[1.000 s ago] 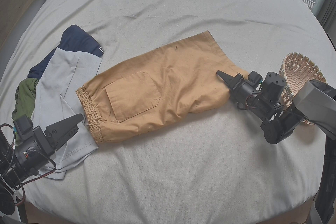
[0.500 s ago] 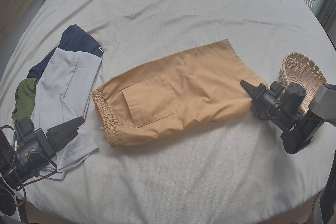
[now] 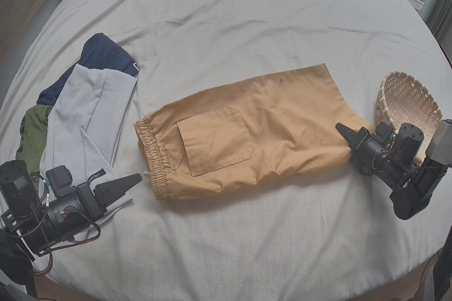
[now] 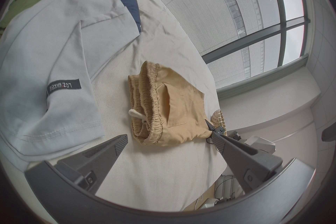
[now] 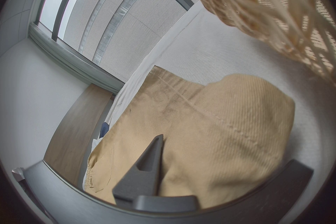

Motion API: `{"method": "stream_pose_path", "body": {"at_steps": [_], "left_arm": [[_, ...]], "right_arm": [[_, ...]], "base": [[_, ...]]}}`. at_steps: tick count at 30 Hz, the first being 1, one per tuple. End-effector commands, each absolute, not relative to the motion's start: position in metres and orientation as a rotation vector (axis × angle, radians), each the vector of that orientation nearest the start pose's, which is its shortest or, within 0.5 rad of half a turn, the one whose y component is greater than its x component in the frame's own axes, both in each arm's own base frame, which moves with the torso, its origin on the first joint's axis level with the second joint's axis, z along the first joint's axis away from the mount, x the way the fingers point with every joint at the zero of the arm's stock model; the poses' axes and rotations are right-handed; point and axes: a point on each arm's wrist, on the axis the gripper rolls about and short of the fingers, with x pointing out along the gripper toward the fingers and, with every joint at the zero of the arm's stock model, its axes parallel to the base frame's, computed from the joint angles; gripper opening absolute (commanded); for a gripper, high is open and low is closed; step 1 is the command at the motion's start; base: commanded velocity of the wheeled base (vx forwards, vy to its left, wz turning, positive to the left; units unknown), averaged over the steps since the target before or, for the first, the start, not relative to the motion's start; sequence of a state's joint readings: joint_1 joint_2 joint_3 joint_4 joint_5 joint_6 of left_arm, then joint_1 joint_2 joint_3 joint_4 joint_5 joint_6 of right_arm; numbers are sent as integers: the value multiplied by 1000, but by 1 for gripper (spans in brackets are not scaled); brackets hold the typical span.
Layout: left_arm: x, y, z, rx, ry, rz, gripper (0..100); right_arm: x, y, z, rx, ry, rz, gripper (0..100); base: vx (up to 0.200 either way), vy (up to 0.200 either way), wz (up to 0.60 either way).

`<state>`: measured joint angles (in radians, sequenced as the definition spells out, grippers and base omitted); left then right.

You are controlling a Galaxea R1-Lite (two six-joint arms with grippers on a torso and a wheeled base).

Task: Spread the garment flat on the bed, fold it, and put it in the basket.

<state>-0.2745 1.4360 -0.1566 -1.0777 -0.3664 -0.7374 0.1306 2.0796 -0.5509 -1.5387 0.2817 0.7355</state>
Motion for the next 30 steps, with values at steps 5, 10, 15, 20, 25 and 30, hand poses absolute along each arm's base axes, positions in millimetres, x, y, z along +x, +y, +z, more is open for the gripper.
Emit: {"method": "stream_pose_path", "body": {"at_steps": [5,10,15,20,25,30], "left_arm": [[195,-65,105,-715,540,-484,100],[209,-69,95,-717,545,-480,100],[218,-75,84,-715,534,-503,100],[218,-83,76,-714,518,-546,100],[218,-90,72,-710,505,-578,100],[219,-91,71,-710,506,-581,100]], "right_arm": [[276,38,83,659,248,343,0],[250,22,67,616,339,277,0],[241,13,68,623,338,245,0],[243,14,69,624,332,250,100],[243,15,71,625,325,252,100],[229,15,74,627,336,253,100]], "base": [[0,0,0],[0,0,0],[0,0,0],[0,0,0],[0,0,0],[0,0,0]]}}
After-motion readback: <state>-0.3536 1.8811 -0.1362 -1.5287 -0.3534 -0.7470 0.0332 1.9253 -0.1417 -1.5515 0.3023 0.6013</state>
